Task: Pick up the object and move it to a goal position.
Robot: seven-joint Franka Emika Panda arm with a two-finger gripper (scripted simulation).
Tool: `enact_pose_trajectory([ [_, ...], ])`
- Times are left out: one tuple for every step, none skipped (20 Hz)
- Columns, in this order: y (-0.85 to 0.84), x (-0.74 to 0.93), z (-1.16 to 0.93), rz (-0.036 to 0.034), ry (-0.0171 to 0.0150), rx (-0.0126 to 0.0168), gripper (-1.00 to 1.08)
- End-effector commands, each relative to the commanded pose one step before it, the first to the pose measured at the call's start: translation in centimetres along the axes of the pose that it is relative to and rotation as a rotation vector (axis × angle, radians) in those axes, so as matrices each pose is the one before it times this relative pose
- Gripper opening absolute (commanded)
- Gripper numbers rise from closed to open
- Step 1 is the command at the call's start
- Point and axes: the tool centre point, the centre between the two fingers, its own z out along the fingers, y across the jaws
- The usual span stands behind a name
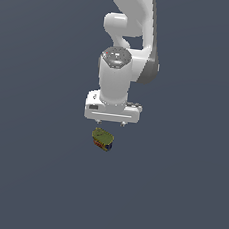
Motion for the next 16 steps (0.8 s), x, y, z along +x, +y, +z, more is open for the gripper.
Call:
enact_pose_trajectory([
  [0.001,0.0,0.0,0.0,0.0,0.0,1.0],
  [-0.024,0.033,-0.044,-0.0015,0.0012,-0.00034,1.0],
  [-0.072,0.096,-0.131,-0.00444,0.00356,-0.00099,1.0],
  [-0.112,0.157,-0.21,-0.00717,0.00573,-0.0016,1.0],
  [-0.154,0.217,-0.29,-0.00988,0.00788,-0.00222,1.0],
  [-0.192,0.274,-0.364,-0.01244,0.00986,-0.00282,1.0],
  [-0.187,0.277,-0.362,-0.01251,0.00983,-0.00285,1.0],
  [-0.137,0.208,-0.269,-0.00945,0.00731,-0.00216,1.0],
  [-0.088,0.139,-0.176,-0.00637,0.00481,-0.00144,1.0],
  [-0.044,0.071,-0.089,-0.0034,0.00245,-0.00074,1.0],
  [-0.008,0.008,-0.01,-0.00062,0.00029,-0.00009,1.0],
  [0.033,-0.042,0.056,0.00205,-0.0015,0.00045,1.0],
  [0.019,-0.04,0.042,0.0025,-0.00131,0.00041,1.0],
  [0.007,-0.006,0.006,0.00066,-0.0002,0.00007,1.0],
  [-0.002,0.004,-0.001,-0.00097,0.00014,-0.00006,1.0],
  [0.005,0.008,0.007,-0.00228,0.00016,-0.0001,1.0],
])
